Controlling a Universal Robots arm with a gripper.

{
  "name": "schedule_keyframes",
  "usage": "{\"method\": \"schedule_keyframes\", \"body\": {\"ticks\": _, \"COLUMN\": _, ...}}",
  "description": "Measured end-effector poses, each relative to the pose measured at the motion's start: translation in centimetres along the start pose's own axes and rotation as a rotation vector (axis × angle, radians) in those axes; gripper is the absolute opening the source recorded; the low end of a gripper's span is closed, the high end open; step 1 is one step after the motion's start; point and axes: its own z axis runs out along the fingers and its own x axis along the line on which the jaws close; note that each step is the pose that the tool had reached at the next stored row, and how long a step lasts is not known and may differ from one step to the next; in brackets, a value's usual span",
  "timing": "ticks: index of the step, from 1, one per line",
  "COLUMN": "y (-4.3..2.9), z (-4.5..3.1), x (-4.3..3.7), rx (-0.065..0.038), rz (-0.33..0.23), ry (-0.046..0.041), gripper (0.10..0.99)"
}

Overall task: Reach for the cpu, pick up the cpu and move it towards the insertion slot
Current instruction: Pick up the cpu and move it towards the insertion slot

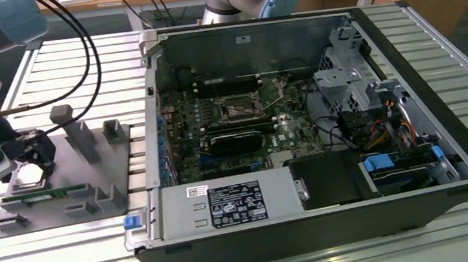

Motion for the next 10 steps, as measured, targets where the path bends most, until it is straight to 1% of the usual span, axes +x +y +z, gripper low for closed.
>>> {"method": "schedule_keyframes", "body": {"ticks": 9, "y": 0.16, "z": 0.65, "x": 0.07, "rx": 0.000, "rz": 0.005, "ry": 0.0000, "gripper": 0.780}}
{"method": "schedule_keyframes", "body": {"ticks": 10, "y": 0.16, "z": 0.70, "x": 0.11, "rx": 0.000, "rz": 0.005, "ry": 0.0001, "gripper": 0.765}}
